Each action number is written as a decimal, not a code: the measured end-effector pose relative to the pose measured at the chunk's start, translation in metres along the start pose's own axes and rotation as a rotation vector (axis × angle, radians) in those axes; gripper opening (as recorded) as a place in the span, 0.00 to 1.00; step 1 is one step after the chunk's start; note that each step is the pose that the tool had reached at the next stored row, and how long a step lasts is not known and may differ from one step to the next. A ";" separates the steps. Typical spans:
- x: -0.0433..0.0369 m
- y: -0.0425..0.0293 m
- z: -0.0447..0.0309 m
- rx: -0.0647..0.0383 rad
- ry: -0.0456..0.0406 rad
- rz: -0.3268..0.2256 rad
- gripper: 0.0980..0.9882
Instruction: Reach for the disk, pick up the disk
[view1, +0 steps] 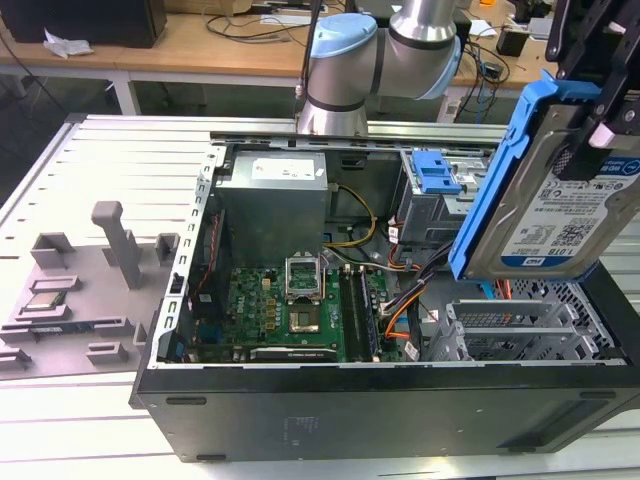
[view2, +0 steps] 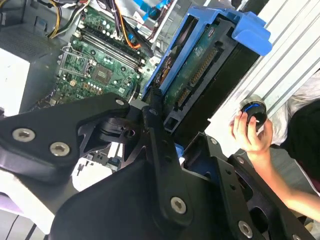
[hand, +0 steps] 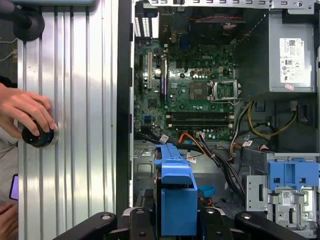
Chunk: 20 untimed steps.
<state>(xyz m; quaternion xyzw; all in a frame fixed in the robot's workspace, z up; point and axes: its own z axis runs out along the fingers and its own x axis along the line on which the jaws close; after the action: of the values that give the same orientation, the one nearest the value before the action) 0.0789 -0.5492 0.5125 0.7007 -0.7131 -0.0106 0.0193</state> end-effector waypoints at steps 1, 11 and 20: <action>-0.0009 -0.0023 0.0002 0.000 0.0002 0.000 0.30; -0.0021 -0.0083 0.0077 -0.001 0.0004 0.000 0.30; -0.0024 -0.0122 0.0253 -0.005 0.0004 0.000 0.30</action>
<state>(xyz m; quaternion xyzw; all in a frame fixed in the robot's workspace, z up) 0.0901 -0.5473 0.4867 0.7006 -0.7131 -0.0122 0.0211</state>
